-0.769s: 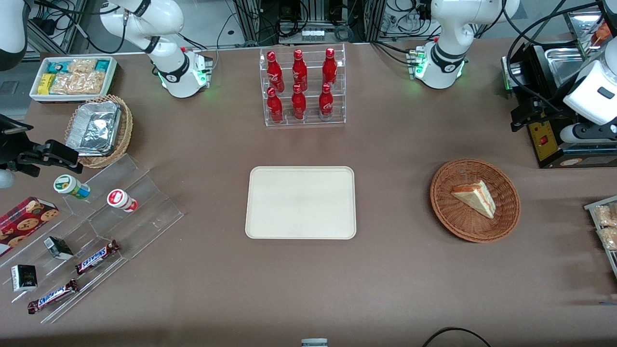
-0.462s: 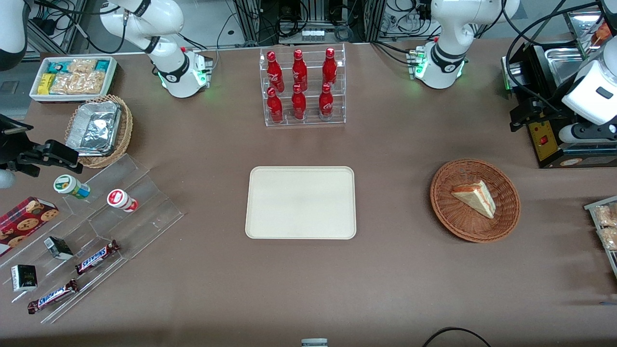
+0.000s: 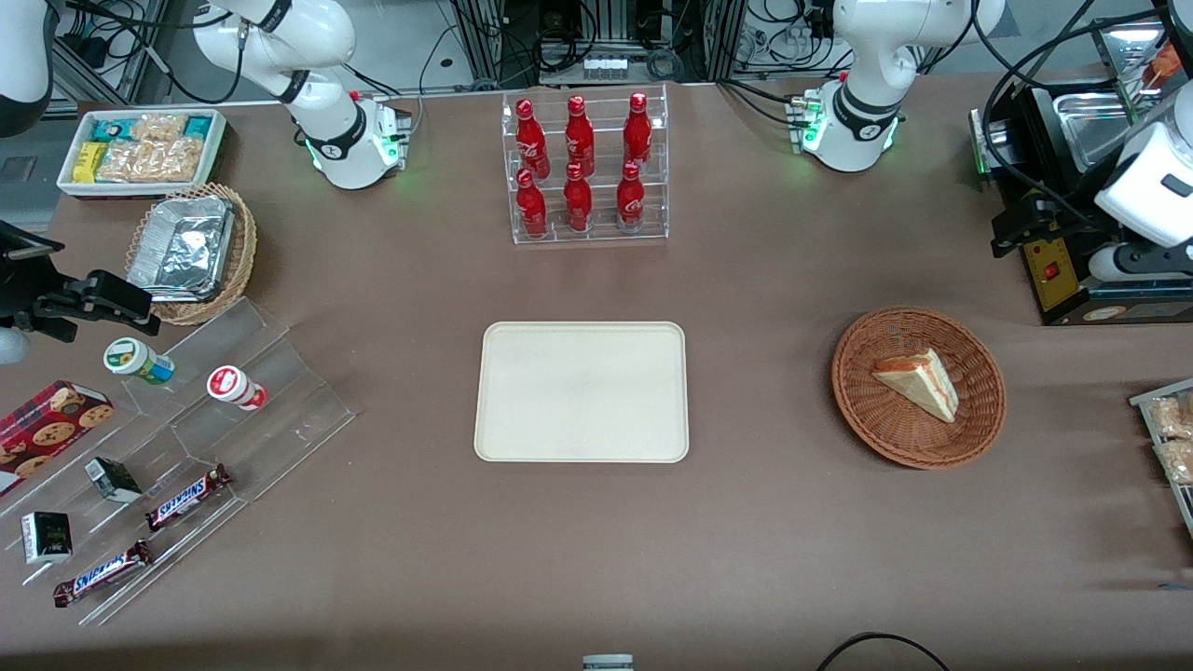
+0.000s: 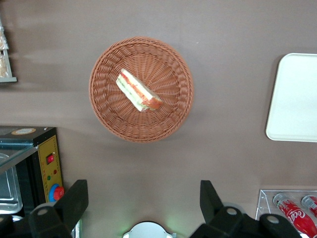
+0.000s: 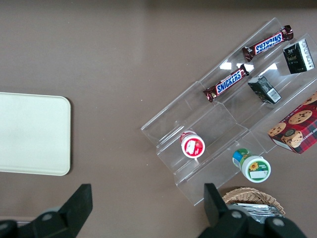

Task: Place sandwich from basket to tray

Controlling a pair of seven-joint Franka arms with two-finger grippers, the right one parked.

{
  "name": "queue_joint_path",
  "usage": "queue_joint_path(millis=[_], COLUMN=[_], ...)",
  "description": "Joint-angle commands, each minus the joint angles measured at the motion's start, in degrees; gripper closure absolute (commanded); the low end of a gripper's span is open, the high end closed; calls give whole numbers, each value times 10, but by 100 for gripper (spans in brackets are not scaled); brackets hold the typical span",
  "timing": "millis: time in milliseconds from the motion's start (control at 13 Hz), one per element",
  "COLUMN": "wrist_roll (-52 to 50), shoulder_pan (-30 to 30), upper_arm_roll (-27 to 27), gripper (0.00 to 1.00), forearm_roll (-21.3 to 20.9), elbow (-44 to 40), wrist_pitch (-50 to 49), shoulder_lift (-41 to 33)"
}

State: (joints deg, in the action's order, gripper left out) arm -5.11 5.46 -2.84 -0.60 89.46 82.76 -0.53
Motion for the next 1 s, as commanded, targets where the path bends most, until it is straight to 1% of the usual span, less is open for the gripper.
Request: queue_joint_path(millis=[0,77,231,385,615,769,923], wrist_roll=[-20,-53,-121,-141,-219,-278,-347], shoulder_pan=[-24,-36,-38,-40,-39,-39,-40], upper_arm_roll=[-5,-5,-5,-5,-10,-10,-11], gripper=[0,0,0,0,0,0,0], forearm_roll=[-7,-4,-2,-7,-11,-11,-11], elbow=[16,19,40,98,192,239,303], wrist_pitch=[9,19,41,91,195,251,335], shoulder_lift=[9,18,31,24,11,12,14])
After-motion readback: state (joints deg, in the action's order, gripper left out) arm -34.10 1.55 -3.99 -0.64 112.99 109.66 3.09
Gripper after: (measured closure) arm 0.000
